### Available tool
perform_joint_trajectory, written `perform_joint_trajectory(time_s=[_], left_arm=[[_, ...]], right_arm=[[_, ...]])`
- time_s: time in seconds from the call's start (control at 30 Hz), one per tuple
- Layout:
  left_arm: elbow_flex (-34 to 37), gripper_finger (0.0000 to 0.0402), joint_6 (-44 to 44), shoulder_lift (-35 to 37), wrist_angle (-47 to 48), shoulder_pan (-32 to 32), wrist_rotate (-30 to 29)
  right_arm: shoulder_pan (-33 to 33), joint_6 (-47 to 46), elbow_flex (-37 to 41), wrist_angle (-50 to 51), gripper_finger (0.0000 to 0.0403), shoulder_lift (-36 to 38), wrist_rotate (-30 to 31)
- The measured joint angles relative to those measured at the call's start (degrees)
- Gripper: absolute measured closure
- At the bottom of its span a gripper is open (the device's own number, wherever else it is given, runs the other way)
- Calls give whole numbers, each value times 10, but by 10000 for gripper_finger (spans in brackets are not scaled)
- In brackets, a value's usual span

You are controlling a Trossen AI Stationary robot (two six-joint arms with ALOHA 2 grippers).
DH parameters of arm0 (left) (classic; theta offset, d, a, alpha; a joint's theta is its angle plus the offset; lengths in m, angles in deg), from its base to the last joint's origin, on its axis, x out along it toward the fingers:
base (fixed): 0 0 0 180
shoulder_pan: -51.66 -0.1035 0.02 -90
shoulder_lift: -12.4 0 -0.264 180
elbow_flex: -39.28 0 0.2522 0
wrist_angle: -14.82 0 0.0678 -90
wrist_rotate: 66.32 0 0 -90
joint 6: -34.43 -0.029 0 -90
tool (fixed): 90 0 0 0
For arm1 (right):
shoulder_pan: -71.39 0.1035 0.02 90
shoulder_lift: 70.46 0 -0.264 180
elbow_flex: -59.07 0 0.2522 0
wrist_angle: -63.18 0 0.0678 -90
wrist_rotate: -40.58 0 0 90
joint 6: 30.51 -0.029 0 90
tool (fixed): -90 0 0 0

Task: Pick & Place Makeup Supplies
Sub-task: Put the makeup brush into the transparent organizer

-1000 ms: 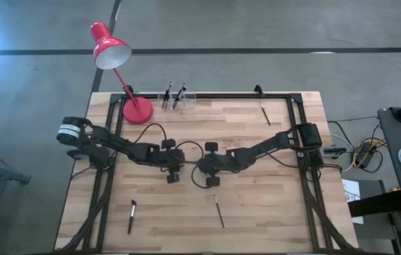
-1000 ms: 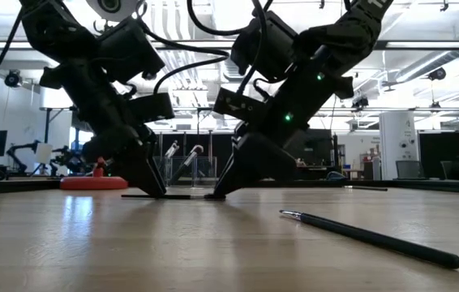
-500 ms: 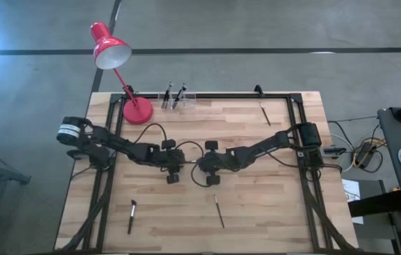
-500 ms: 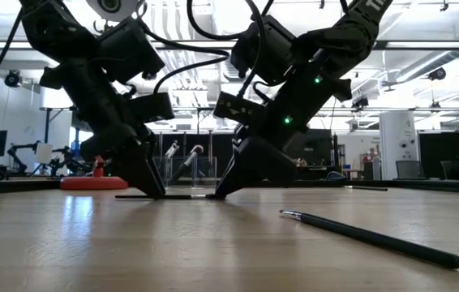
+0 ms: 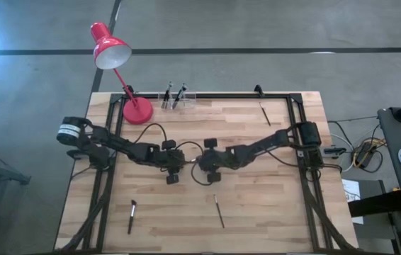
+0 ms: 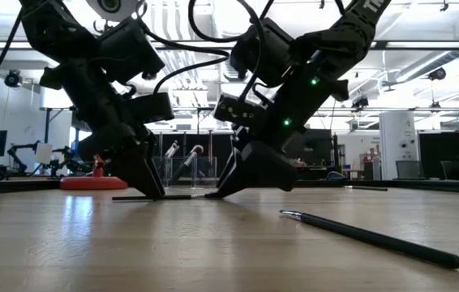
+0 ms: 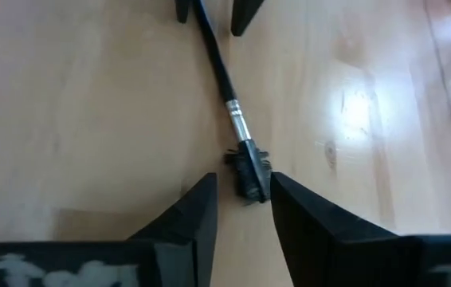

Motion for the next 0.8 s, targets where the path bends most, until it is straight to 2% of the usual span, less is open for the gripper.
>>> perform_joint_trajectory(time_s=[0.2, 0.63, 0.8], left_arm=[[0, 275, -7, 0, 0, 0, 0], [0, 275, -10, 0, 0, 0, 12], [0, 275, 2, 0, 1, 0, -10]], right_arm=[[-12, 24, 1, 0, 309, 0, -34], [-20, 44, -17, -10, 375, -33, -23], [-20, 44, -22, 0, 394, -25, -21]])
